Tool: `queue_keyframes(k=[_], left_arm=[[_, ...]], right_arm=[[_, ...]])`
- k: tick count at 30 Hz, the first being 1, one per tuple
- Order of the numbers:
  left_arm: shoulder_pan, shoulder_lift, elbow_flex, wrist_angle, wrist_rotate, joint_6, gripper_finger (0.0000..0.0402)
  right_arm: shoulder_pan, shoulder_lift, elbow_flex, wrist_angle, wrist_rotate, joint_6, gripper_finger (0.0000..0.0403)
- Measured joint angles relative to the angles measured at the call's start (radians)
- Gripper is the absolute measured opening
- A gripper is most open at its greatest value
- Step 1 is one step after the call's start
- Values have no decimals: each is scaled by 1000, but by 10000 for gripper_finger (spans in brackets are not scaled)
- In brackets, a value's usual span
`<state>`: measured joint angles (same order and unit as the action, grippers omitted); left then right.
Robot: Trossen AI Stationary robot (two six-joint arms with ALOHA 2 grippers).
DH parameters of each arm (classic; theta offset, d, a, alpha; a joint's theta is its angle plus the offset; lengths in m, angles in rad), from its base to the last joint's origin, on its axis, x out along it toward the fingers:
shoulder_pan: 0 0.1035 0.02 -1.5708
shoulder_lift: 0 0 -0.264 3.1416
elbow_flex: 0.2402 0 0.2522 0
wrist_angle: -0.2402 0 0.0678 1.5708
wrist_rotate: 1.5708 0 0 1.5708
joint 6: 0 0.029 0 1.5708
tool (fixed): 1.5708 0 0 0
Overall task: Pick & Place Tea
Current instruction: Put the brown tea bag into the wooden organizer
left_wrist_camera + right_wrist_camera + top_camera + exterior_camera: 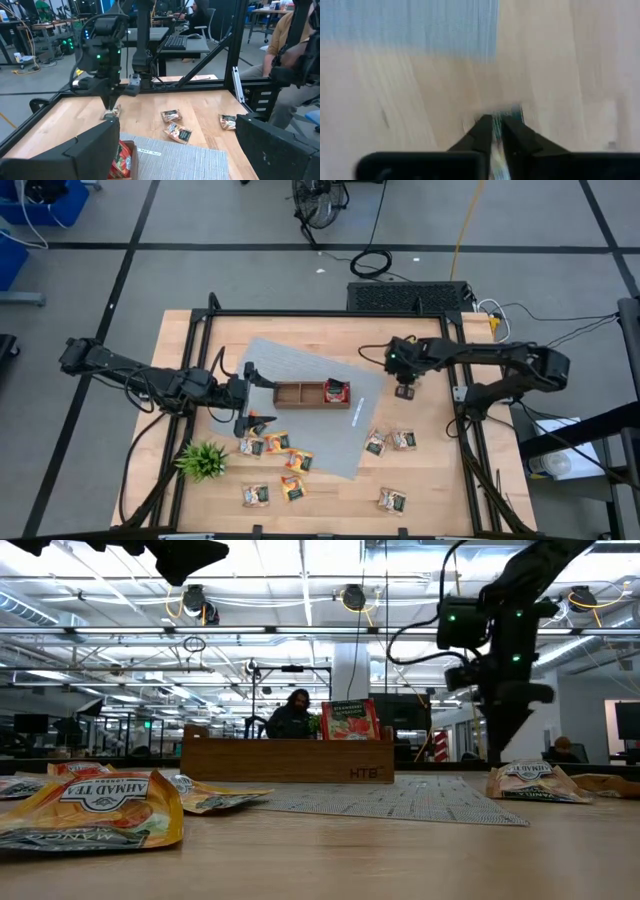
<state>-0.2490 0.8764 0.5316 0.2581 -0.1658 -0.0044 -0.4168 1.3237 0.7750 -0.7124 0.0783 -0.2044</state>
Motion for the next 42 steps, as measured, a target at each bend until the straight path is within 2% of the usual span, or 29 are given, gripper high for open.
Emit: queue_keyframes(k=[8, 11, 15, 19, 23, 26, 30, 34, 35, 42], left_arm=[[0, 0, 0, 0, 0, 0, 390], [0, 0, 0, 0, 0, 0, 390], [0, 0, 0, 0, 0, 0, 390], [0, 0, 0, 0, 0, 0, 390], [0, 0, 0, 0, 0, 0, 390], [0, 0, 0, 0, 0, 0, 390], [0, 0, 0, 0, 0, 0, 390], [0, 0, 0, 0, 0, 0, 390], [0, 0, 0, 0, 0, 0, 390], [0, 0, 0, 0, 0, -5, 390]], right_arm=[[-78, 38, 18, -133, 28, 9, 224], [-117, 84, 17, -134, 29, -8, 271], [-167, 169, 14, -131, 28, -23, 302], [-192, 248, 18, -146, 21, -39, 307], [-191, 294, 17, -163, 7, -56, 282], [-189, 301, 17, -164, -40, -55, 241], [-176, 301, 16, -155, -51, -49, 151], [-169, 302, 16, -140, -56, -46, 40], [-168, 300, 16, -139, -56, -46, 25], [-118, 195, 30, -141, -1, 29, 21]])
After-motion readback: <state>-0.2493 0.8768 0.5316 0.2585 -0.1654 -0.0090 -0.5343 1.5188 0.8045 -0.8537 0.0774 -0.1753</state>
